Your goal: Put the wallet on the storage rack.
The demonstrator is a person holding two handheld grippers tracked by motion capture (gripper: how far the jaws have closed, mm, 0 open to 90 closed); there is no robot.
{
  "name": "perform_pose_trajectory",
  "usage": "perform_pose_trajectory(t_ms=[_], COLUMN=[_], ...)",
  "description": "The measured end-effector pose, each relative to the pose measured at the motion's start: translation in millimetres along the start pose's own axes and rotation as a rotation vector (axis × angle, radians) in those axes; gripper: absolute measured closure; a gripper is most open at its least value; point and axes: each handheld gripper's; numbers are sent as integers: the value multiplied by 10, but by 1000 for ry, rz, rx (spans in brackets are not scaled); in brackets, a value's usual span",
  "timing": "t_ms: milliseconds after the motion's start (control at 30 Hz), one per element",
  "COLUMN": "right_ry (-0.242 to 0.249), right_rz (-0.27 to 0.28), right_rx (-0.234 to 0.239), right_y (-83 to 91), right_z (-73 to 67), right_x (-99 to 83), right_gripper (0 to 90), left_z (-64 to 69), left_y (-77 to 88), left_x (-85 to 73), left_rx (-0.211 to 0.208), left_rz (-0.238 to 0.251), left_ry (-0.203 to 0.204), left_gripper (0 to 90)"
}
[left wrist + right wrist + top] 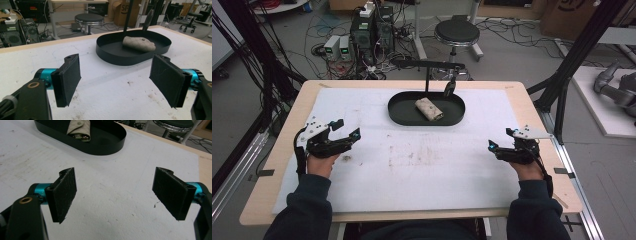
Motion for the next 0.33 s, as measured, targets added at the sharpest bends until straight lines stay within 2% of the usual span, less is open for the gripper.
perform_pose_trajectory(t_ms=[333], right_ry=[5], right_rz=[-3], right_rx=[-1], right_y=[-24], right_z=[10], right_x=[-2], right_gripper=[200], left_z=[-5], left_y=[-16], left_x=[-10], left_rx=[1], left_rz=[-6], left_ry=[3], left_gripper=[244])
Point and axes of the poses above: each handheld gripper's, and its own axes: y roughly backward along the jaws, x roughly out of its top, z roughly to its right, and after that the axes turned 6 degrees about y, right-handed
